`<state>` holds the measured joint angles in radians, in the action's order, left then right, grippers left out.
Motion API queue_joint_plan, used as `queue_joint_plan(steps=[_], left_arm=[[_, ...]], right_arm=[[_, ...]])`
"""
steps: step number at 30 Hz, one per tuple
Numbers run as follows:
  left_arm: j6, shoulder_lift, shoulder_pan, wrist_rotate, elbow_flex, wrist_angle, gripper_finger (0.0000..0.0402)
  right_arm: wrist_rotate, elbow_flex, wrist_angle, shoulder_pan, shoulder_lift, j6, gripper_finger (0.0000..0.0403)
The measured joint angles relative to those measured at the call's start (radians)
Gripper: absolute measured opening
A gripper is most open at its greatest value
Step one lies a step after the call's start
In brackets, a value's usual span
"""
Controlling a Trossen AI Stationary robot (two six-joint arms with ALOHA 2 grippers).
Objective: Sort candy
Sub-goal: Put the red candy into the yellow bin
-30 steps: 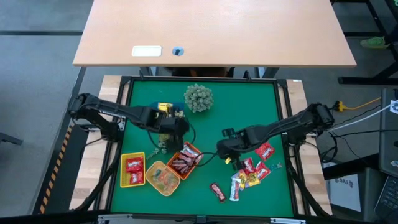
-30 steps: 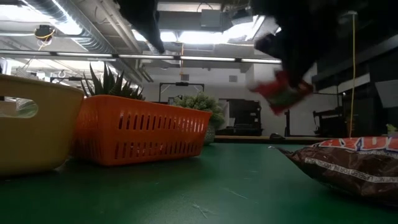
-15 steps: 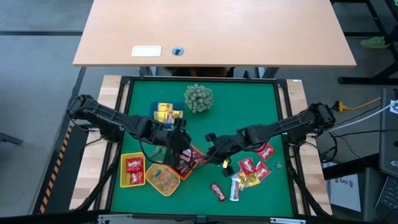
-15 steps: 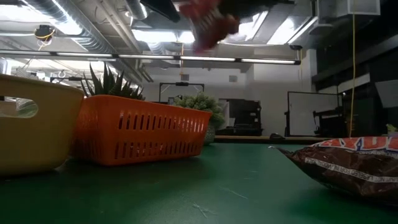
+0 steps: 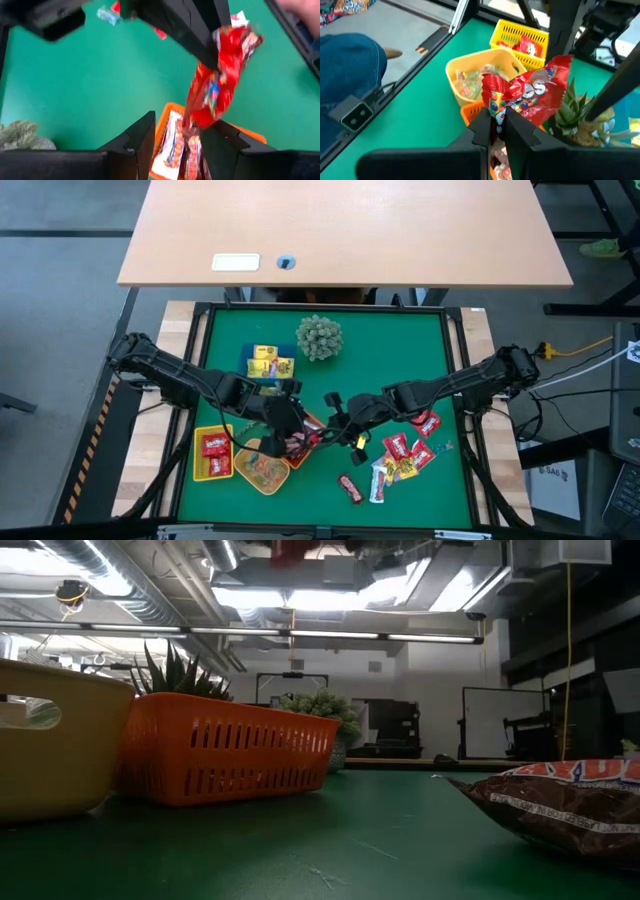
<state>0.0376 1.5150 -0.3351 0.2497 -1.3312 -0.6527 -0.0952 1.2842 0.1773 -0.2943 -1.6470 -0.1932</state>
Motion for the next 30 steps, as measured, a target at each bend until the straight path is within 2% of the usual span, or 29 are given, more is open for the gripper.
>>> queue_joint_plan(steps=[13,17,24,27,30], left_arm=[[0.002,0.0,0.001,-0.033,0.0,0.044,0.0132],[0.001,0.0,0.001,-0.036,0.0,0.043,0.0103],[-0.002,0.0,0.0,-0.038,0.0,0.041,0.001],[-0.006,0.0,0.001,-0.037,0.0,0.041,0.0007],[-0.006,0.0,0.001,-0.037,0.0,0.041,0.0003]], right_arm=[[0.085,0.0,-0.026,-0.001,0.0,-0.001,0.0033],[0.088,0.0,-0.026,0.0,0.0,-0.001,0.0033],[0.091,0.0,-0.022,0.0,0.0,0.006,0.0033],[0.087,0.0,-0.019,0.0,0.0,0.007,0.0035],[0.087,0.0,-0.015,0.0,0.0,0.008,0.0056]])
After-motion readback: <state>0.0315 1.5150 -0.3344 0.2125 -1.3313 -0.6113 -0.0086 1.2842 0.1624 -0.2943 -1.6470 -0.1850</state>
